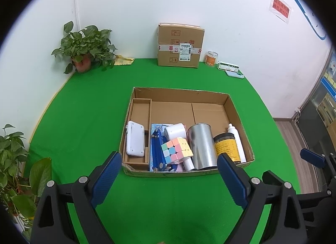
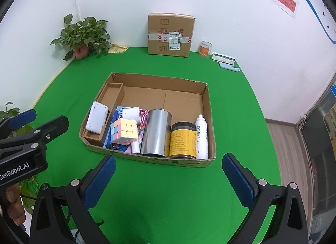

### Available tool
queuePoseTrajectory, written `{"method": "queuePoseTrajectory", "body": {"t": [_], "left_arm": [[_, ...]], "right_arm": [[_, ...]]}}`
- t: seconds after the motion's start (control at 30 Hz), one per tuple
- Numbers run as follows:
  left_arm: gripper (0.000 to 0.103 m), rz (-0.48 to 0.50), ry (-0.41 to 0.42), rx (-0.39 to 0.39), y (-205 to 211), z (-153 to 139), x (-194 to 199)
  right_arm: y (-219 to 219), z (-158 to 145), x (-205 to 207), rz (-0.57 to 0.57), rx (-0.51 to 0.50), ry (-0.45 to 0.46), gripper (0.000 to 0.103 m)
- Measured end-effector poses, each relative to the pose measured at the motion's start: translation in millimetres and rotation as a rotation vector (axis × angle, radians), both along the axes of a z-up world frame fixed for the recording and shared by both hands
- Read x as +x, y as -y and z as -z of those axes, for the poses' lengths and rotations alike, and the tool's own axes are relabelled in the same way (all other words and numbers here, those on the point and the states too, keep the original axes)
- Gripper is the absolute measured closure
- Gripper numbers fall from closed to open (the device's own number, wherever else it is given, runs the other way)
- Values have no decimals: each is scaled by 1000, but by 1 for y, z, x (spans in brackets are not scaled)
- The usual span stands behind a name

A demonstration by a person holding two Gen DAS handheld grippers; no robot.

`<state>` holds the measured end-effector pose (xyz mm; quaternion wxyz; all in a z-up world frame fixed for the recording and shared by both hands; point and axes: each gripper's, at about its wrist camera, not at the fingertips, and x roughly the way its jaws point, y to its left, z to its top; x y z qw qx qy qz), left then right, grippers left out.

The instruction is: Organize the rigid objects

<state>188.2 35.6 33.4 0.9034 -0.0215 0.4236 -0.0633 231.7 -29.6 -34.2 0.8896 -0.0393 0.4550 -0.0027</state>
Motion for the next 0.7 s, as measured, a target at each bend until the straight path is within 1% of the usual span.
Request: {"method": "queuePoseTrajectory", "body": {"t": [0.13, 0.37, 0.6, 0.7], "left_arm": [[11, -7, 1, 0, 0, 0, -1], [11, 3, 7, -14, -1, 1, 9], [11, 16, -13, -18, 2, 8, 16], [11, 27, -24, -6, 4, 14, 18]], "right_arm": [[-3, 2, 1, -1, -6, -12, 1], [-1, 2, 7, 19, -20, -18, 1], [1, 9, 13, 38, -20, -32, 1], [3, 14, 14, 55, -7, -40, 1]]}}
